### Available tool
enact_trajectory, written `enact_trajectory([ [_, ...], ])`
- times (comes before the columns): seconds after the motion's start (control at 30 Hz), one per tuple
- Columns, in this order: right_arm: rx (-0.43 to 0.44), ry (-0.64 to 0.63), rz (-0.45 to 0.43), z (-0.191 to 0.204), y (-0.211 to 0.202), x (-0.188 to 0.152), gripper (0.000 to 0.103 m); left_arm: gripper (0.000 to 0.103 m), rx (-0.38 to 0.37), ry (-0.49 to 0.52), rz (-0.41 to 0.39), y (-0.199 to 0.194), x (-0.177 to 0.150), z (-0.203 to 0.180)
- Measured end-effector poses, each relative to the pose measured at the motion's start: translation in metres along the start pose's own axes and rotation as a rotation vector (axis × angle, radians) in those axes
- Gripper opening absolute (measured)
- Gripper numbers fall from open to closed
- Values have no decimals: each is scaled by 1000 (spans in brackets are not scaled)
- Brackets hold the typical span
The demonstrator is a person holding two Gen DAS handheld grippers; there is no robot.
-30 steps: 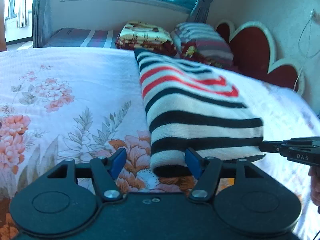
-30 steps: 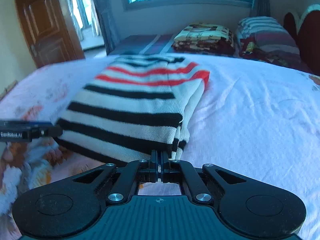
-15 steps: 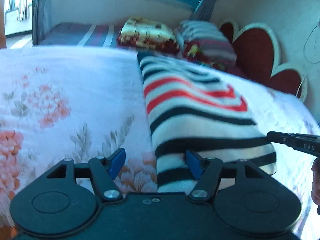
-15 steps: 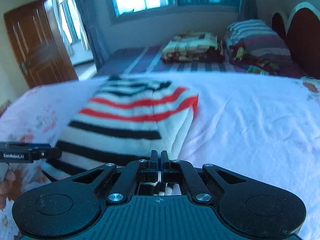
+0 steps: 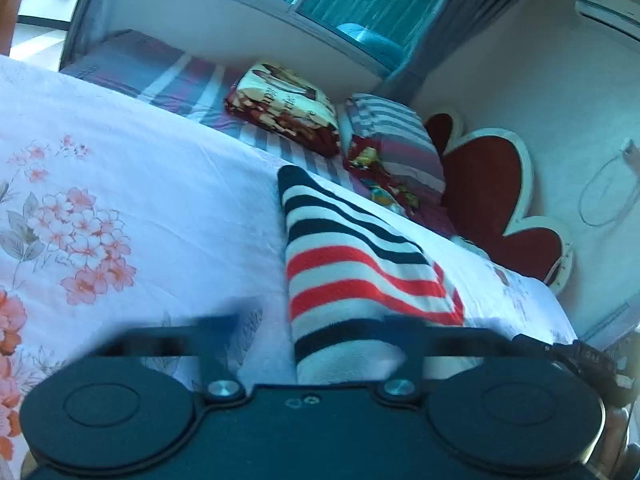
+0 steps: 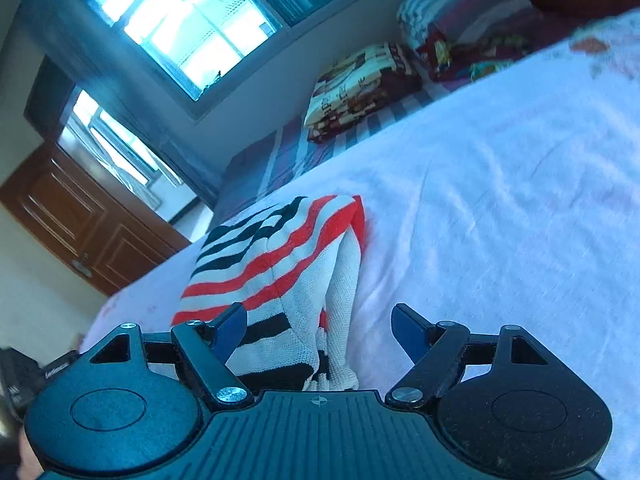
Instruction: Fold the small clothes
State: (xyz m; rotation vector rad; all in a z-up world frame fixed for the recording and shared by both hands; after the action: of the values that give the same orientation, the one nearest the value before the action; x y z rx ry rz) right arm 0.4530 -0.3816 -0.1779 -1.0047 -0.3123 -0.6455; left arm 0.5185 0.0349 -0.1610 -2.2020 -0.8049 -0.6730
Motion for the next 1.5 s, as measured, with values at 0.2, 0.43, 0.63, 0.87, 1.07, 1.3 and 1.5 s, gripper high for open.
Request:
enact_trajectory([
  [0.2,86,53,120,-11,21,5,79,87,-98,-88,155,40,-9,11],
  [0.43,119,58,199,-20,36,10,79,77,-110,-82,253,67,-17,17],
  [0.63,175,10,249,-7,44,12,73,76,-106,-53,268,80,-20,8],
  [0.87,67,-129,197,3,49,8,54,76,-40,28,274,85,-23,-5],
  [1.07,-73,-271,113,34,51,-4,41,63,67,114,251,89,-25,-27],
  [1.3,-131,-392,-32,67,24,-25,33,51,156,270,249,74,-27,-70],
  [1.5,-148,-490,-102,100,-10,-35,33,51,151,331,229,45,-31,-99],
])
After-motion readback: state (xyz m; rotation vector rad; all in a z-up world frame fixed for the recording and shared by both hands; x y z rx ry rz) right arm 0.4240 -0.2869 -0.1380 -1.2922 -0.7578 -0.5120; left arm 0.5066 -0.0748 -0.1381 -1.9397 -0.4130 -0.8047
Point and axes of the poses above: each gripper's, at about its wrist camera, not at the fingertips, and y roughly the way its jaws point, z to its left, x to its top, the point moved 4 cm from there along y, roughly the way its jaws point, and after that the axes turned 14 degrees about -x, right-handed, at the moved point
